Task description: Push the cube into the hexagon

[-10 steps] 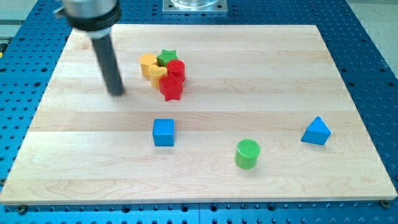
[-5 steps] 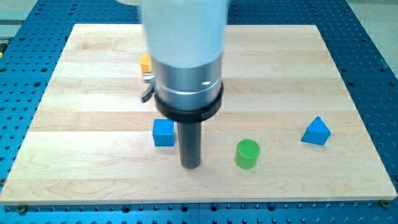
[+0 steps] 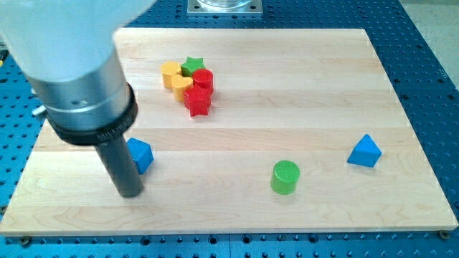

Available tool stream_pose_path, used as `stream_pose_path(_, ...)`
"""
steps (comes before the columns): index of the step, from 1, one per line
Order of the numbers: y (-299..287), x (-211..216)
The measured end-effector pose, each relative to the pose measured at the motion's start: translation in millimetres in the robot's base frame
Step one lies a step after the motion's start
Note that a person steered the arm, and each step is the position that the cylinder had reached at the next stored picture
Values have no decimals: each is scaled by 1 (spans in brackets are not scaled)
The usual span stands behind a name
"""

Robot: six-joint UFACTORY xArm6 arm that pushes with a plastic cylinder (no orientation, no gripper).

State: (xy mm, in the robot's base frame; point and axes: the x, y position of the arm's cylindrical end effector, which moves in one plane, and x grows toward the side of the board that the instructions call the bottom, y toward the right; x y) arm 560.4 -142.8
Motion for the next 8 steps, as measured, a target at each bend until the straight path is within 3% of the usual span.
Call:
stream_pose_path(1,14,-29)
stream_pose_path(3,15,-138)
stream_pose_path(5,-19,-128)
stream_pose_path(6,11,-160)
stream_pose_path(7,10,-148)
stream_pose_path(8,53,-79)
